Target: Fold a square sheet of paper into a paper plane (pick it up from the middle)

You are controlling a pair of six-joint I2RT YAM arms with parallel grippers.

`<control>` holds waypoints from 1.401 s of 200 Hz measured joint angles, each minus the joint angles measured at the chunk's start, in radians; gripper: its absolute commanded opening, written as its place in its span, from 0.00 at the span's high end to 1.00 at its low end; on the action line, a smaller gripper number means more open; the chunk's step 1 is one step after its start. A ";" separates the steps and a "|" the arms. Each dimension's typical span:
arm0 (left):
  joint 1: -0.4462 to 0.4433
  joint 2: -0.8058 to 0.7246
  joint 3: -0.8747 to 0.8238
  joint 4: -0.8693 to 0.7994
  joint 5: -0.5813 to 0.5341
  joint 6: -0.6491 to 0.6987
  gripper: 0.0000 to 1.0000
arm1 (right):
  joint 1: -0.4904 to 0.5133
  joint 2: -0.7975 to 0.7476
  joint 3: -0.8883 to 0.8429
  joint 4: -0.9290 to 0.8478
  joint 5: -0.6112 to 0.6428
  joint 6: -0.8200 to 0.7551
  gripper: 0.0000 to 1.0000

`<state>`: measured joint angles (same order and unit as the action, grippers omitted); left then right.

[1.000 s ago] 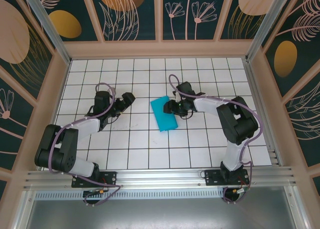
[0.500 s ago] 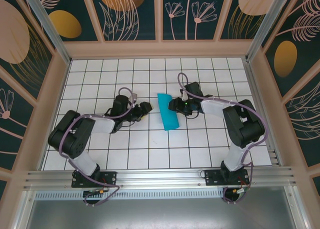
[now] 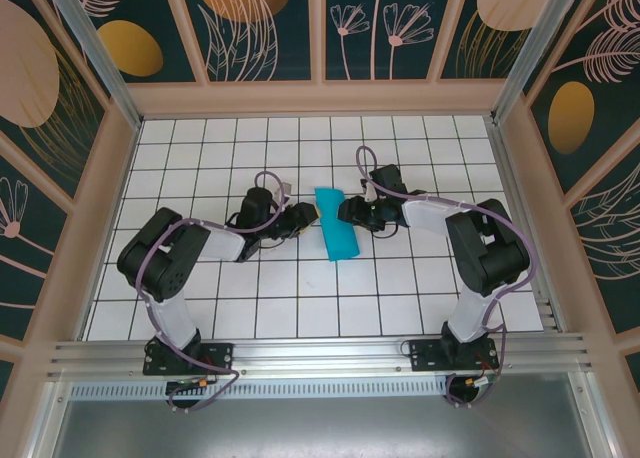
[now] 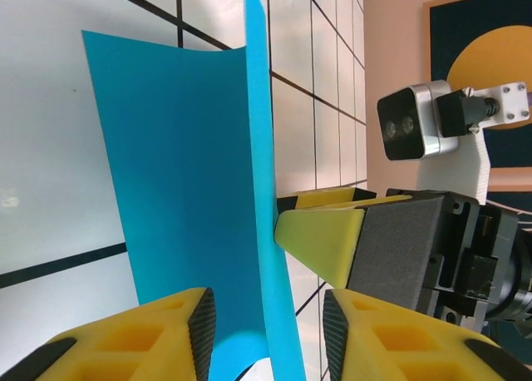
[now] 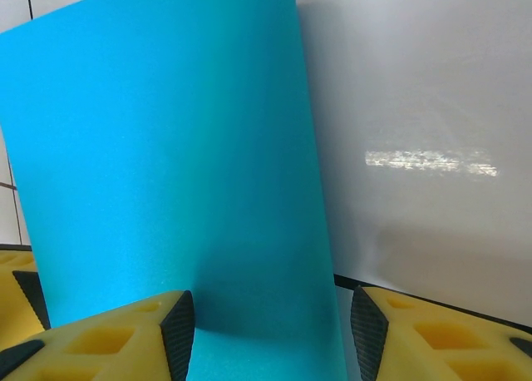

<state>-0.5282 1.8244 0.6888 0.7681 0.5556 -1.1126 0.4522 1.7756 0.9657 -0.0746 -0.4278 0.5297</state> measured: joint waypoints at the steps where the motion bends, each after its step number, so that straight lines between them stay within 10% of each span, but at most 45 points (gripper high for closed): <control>1: -0.001 0.002 0.001 0.000 0.001 0.000 0.60 | 0.000 0.000 0.000 0.000 0.000 0.000 0.44; 97: -0.013 0.059 0.013 0.114 0.066 -0.050 0.98 | -0.013 -0.037 -0.033 0.002 -0.019 0.001 0.42; 280: -0.047 0.124 0.116 -0.142 -0.063 -0.013 1.00 | -0.064 -0.041 -0.023 -0.027 -0.105 -0.114 0.41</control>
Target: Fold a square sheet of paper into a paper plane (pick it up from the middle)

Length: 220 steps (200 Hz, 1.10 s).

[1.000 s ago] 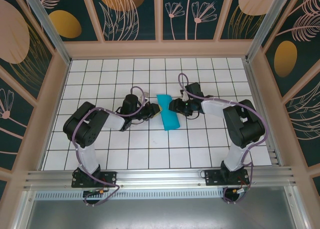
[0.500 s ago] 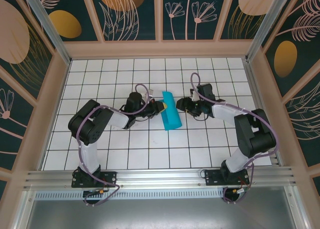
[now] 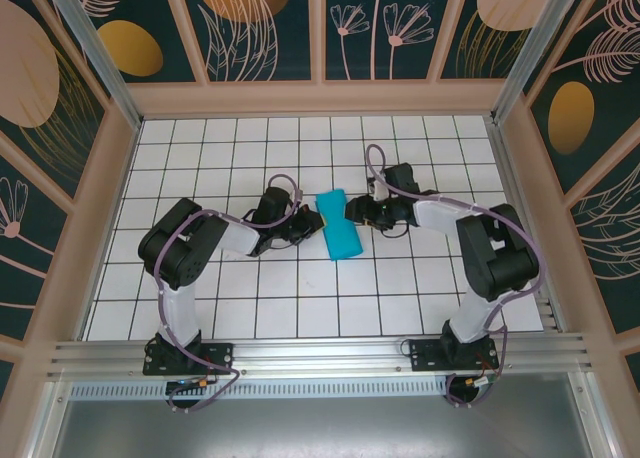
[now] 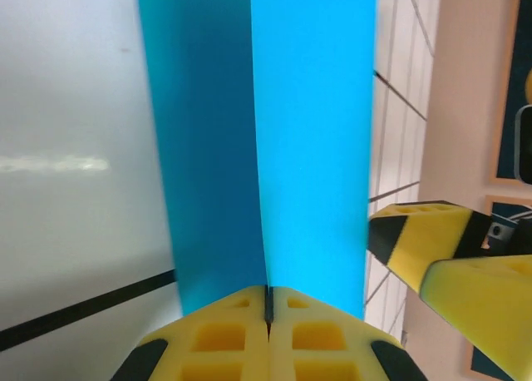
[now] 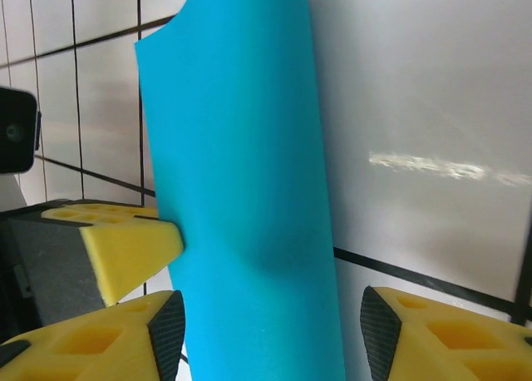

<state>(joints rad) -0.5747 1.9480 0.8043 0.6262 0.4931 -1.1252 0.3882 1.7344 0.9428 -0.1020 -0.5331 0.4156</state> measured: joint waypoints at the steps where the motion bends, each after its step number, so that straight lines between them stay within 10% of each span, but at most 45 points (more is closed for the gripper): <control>1: 0.000 0.000 0.000 -0.003 -0.002 0.000 1.00 | 0.002 0.003 0.003 -0.002 0.000 -0.002 0.41; 220: -0.001 -0.131 0.113 -0.379 -0.245 0.159 0.70 | 0.037 0.153 0.149 -0.176 0.083 -0.148 0.58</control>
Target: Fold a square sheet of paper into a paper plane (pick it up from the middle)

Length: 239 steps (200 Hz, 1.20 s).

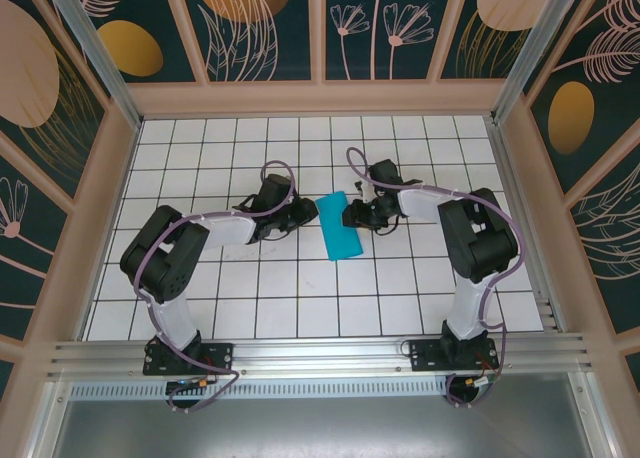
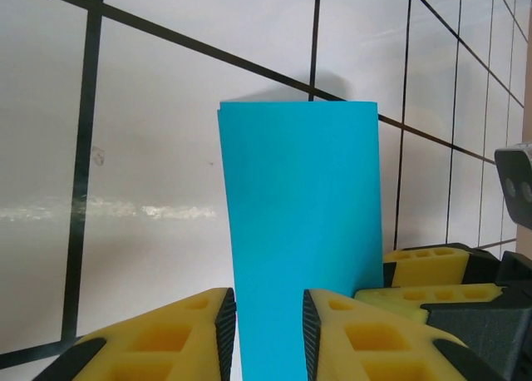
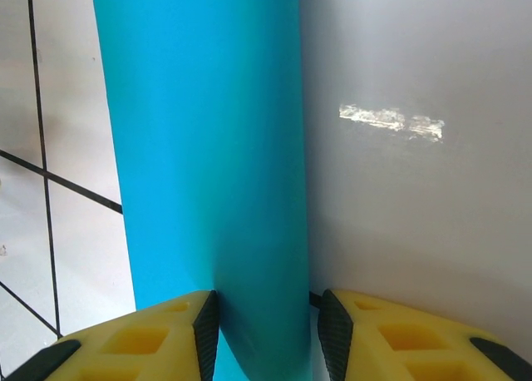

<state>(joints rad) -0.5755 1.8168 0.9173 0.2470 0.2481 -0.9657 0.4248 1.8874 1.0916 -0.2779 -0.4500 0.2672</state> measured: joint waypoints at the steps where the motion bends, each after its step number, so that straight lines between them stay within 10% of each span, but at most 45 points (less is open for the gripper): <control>1: 0.000 0.000 0.000 0.000 0.000 0.000 0.70 | 0.000 0.000 0.000 0.000 0.000 0.000 0.58; 109: 0.005 0.000 0.000 -0.039 -0.127 0.014 0.72 | 0.000 0.022 0.031 -0.041 0.014 -0.016 0.62; 239: 0.008 0.018 0.000 0.076 -0.019 0.056 0.77 | 0.003 0.053 0.082 -0.111 0.017 -0.078 0.60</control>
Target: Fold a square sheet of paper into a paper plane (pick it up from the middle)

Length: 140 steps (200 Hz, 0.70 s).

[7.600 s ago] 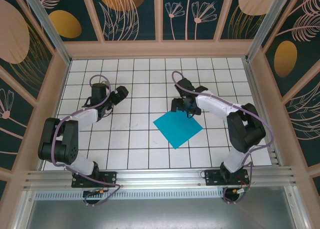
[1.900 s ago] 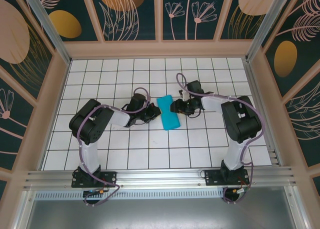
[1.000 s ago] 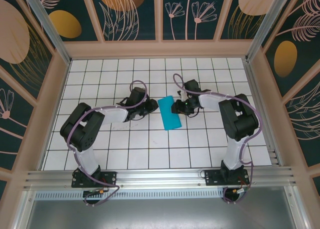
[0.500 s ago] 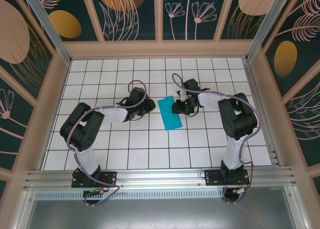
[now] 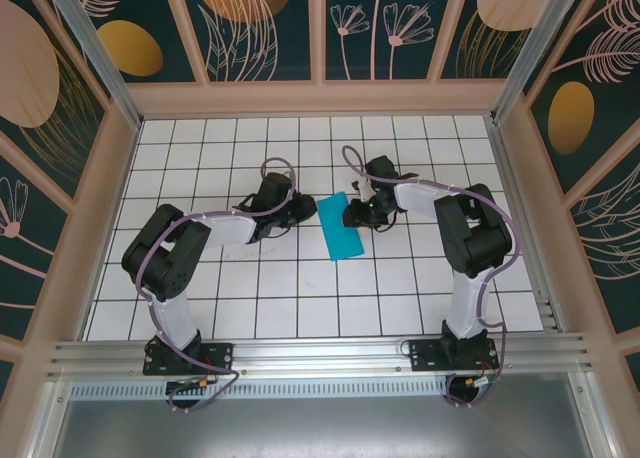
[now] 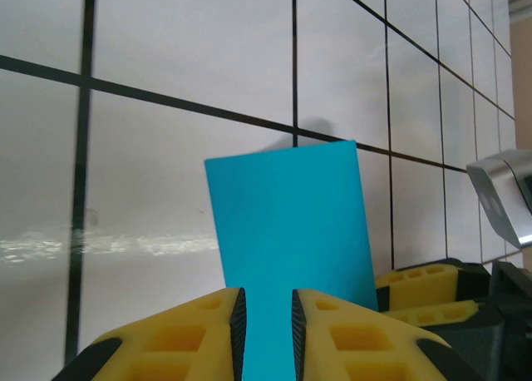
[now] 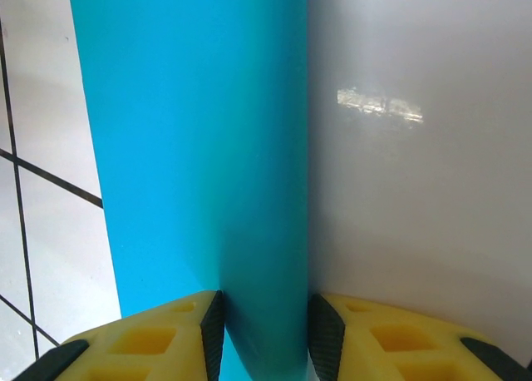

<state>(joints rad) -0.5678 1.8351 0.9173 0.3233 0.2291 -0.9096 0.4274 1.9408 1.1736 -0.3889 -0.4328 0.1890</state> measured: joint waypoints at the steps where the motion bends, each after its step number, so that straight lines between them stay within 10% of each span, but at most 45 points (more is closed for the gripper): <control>1: 0.000 0.001 0.000 0.002 0.003 0.000 0.77 | 0.000 0.000 0.000 0.000 0.000 0.000 0.60; 140: -0.012 0.097 0.027 0.046 0.152 0.000 0.79 | 0.008 0.009 0.010 -0.012 0.024 0.003 0.60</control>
<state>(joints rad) -0.5800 1.9316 0.9447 0.3695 0.3809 -0.9096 0.4358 1.9495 1.1831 -0.4011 -0.4084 0.1917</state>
